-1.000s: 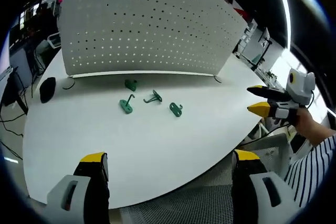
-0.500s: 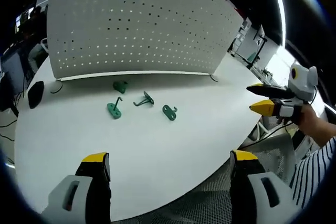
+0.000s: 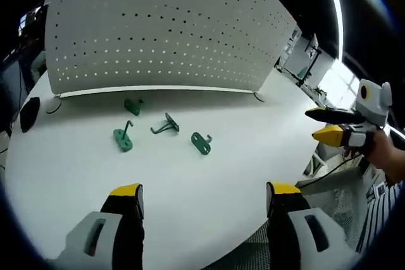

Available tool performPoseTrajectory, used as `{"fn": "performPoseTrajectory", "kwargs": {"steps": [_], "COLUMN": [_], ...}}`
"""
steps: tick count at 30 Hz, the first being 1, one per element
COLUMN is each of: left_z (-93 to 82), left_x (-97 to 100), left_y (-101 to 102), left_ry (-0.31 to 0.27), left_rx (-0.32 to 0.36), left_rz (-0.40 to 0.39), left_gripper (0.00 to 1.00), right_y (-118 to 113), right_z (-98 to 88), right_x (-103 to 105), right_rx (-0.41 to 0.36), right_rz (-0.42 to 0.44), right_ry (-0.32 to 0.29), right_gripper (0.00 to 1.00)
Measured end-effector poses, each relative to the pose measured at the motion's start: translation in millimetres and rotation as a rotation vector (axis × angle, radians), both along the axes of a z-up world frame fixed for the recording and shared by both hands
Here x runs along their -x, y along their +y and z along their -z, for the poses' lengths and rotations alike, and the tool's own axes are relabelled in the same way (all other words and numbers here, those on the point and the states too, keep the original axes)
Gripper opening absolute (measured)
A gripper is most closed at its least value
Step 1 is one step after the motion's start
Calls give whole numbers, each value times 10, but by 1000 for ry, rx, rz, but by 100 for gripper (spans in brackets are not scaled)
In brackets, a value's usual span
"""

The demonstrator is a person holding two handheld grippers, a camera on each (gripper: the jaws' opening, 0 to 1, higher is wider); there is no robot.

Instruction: Insert the hook assembly into the mounting plate slot until the hook locks in place.

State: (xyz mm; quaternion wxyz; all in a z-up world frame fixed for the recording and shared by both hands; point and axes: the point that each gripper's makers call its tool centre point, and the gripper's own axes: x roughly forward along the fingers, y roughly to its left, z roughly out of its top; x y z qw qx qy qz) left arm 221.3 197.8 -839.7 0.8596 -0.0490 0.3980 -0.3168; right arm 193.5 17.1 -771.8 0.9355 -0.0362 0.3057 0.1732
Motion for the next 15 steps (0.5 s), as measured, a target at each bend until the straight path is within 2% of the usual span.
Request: {"fn": "performPoseTrajectory", "kwargs": {"steps": [4,8,15], "left_z": [11,48,96], "left_x": [-109,-186,-304], "left_y": [-151,-263,-362], "left_ry": [-14,-33,-11], "left_rx": [7,-20,-19], "left_rz": [-10,11,-9], "left_gripper": [74,67,53], "right_y": [-27,-36,-73], "right_z": [27,45,57], "right_x": [9,10,-11], "right_rx": [-2,-6,-11], "right_rz": [7,5,6], "right_ry": [5,14,23], "right_gripper": [54,52,49]}}
